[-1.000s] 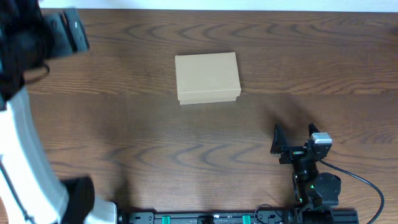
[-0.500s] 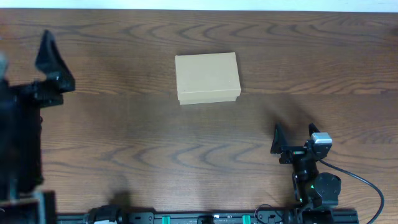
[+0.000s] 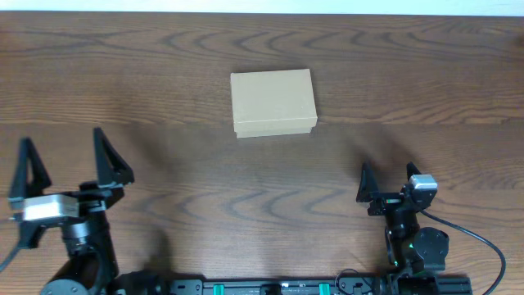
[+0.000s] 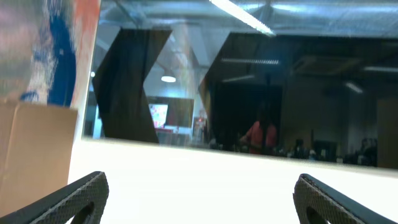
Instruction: Pack container
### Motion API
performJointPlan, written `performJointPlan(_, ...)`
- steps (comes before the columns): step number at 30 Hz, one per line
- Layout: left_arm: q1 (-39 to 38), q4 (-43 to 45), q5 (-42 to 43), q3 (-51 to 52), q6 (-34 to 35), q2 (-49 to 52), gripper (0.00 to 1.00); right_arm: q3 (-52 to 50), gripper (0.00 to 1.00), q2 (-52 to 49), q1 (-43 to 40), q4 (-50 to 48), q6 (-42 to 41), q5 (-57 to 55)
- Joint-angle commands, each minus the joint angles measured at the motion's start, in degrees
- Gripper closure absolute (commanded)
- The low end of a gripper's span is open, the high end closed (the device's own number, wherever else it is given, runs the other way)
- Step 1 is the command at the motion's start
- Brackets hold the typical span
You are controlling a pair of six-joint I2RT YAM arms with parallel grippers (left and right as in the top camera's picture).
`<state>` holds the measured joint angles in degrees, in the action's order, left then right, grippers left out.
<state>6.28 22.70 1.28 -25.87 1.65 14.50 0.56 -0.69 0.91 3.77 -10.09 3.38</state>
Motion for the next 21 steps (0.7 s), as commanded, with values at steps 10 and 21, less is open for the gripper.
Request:
performJointPlan(10,0.07,0.66,-0.22,14.05,0.26,-9.6,0.04,-0.24,0.01,0.37,-0.61,0.07,-0.57,-0.33)
performJointPlan(21,0.07,0.72,-0.22,22.08,0.28,-13.88,0.04,-0.24,0.01,0.37,-0.61,0.07,-0.57,-0.33)
